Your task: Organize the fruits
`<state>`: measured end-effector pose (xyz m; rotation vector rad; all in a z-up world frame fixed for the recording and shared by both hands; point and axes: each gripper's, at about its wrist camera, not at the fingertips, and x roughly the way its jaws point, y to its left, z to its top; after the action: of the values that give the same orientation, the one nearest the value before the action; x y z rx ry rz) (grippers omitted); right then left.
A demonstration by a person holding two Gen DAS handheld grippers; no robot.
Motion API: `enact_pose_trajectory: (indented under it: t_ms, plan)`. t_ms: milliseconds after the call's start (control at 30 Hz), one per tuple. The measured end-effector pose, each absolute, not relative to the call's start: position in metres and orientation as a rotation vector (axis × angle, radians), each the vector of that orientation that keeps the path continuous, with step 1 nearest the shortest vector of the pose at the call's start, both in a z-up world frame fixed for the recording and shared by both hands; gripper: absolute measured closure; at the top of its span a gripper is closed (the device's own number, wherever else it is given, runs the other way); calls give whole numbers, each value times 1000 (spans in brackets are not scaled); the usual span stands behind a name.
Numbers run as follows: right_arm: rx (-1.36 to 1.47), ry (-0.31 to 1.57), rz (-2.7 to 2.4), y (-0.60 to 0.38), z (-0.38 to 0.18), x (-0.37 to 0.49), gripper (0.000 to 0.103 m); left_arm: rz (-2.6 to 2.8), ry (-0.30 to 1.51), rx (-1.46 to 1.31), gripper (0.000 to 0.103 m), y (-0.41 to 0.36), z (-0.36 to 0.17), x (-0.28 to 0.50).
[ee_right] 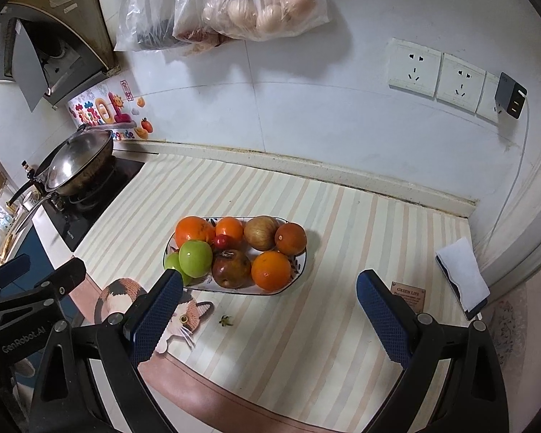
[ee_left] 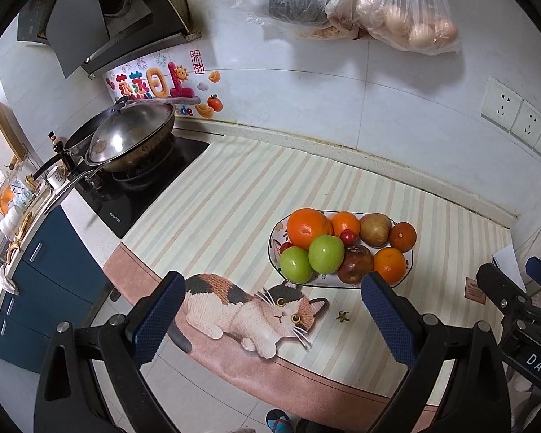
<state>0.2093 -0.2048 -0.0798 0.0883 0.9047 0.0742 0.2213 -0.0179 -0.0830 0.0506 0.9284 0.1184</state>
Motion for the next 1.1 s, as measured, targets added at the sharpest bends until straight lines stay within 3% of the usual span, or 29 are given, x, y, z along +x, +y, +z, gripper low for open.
enact_pose_trajectory:
  t_ms: [1100]
  plan:
    - [90, 906, 69, -204, -84, 209, 4, 119, 931, 46, 3, -19, -82, 225]
